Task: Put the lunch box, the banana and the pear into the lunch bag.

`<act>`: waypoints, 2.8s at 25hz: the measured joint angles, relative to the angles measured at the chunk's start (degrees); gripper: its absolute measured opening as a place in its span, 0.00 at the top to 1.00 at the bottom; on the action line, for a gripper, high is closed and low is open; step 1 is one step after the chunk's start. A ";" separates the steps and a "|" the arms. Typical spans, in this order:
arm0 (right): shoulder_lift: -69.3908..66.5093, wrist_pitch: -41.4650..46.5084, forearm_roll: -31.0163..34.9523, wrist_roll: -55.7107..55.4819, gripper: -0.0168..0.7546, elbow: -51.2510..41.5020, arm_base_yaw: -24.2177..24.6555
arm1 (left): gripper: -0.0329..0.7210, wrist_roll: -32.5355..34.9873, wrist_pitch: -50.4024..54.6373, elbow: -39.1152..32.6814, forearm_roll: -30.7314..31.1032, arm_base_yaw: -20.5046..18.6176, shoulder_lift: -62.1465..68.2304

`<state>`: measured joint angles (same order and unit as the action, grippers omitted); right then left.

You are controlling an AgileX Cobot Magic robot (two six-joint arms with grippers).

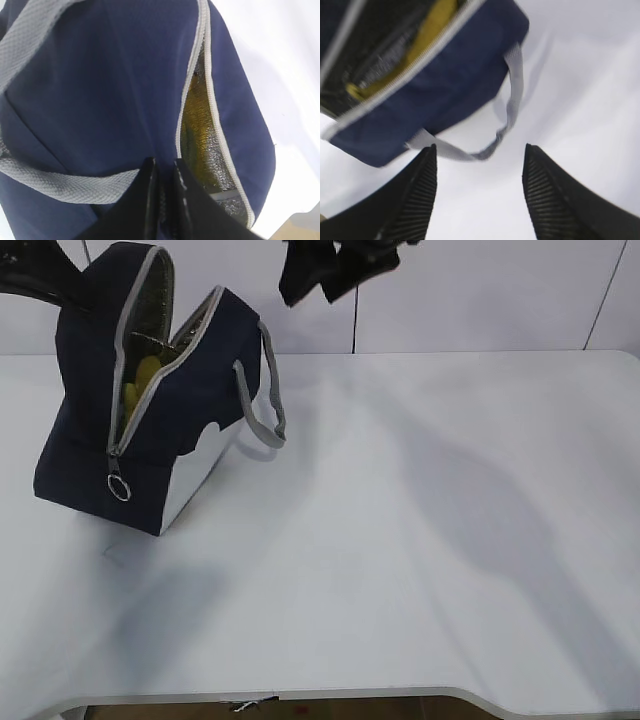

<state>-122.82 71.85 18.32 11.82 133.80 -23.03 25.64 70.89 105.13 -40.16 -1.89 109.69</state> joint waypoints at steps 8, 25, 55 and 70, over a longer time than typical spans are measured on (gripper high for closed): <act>0.00 0.00 2.80 -0.88 0.40 -3.20 0.00 | 0.92 0.00 0.00 0.00 0.00 0.00 0.00; -8.02 -14.34 16.79 -1.06 0.40 -3.28 0.00 | 0.92 0.00 0.00 0.00 0.39 0.00 0.00; -11.97 -10.94 19.32 3.33 0.95 -1.30 0.13 | 0.92 -1.37 0.00 0.00 1.36 2.18 -0.37; 3.70 2.62 -16.72 2.77 0.95 1.49 0.15 | 0.92 -2.54 -0.19 0.00 -8.22 17.30 -0.32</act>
<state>-119.12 74.47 1.61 14.60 135.29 -22.88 23.10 70.70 105.13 -48.38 15.41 109.37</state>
